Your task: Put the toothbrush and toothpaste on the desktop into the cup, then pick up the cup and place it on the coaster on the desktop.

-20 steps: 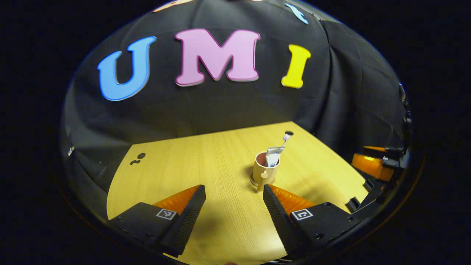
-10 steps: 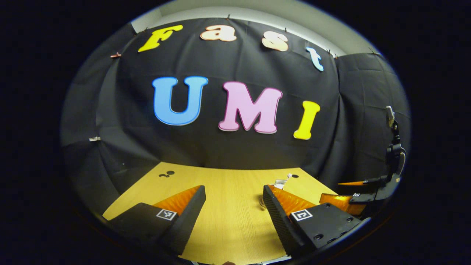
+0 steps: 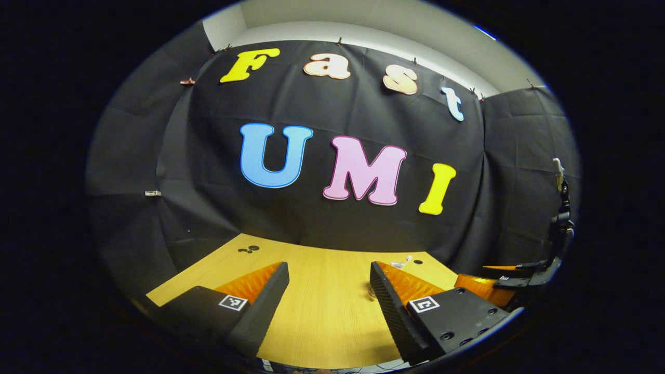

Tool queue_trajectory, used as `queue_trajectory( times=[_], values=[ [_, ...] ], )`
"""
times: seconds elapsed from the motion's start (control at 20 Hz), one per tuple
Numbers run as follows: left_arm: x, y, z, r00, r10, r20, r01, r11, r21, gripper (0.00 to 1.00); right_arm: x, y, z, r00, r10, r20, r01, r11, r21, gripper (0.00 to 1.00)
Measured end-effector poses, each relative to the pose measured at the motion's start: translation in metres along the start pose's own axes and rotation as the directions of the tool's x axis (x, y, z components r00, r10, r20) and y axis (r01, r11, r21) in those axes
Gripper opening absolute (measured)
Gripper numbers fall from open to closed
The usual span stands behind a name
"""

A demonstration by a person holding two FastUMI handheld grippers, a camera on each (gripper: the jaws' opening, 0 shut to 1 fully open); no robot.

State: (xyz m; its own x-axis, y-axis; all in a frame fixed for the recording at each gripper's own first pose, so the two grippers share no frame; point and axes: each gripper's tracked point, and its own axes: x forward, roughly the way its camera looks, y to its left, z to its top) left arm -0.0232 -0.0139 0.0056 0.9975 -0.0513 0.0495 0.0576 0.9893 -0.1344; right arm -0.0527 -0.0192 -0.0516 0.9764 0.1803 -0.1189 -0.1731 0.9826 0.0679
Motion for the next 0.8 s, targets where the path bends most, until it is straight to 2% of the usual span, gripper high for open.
queue_trajectory(
  times=[0.1, 0.35, 0.8],
  values=[
    [-0.008, 0.000, -0.008, 1.000, 0.004, -0.016, -0.004, 1.000, -0.002, 0.97, -0.005, -0.001, -0.014, 0.999, 0.003, -0.040, -0.002, 1.000, 0.025, 0.99],
    [-0.014, 0.003, -0.012, 1.000, 0.010, -0.021, -0.010, 0.999, -0.032, 0.97, -0.008, 0.001, -0.021, 0.998, 0.017, -0.062, -0.013, 0.998, 0.054, 0.99],
    [-0.013, 0.002, -0.022, 0.999, -0.009, -0.037, 0.008, 0.999, -0.031, 0.97, -0.006, 0.010, -0.030, 0.994, 0.034, -0.106, -0.029, 0.999, 0.043, 0.99]
  ],
)
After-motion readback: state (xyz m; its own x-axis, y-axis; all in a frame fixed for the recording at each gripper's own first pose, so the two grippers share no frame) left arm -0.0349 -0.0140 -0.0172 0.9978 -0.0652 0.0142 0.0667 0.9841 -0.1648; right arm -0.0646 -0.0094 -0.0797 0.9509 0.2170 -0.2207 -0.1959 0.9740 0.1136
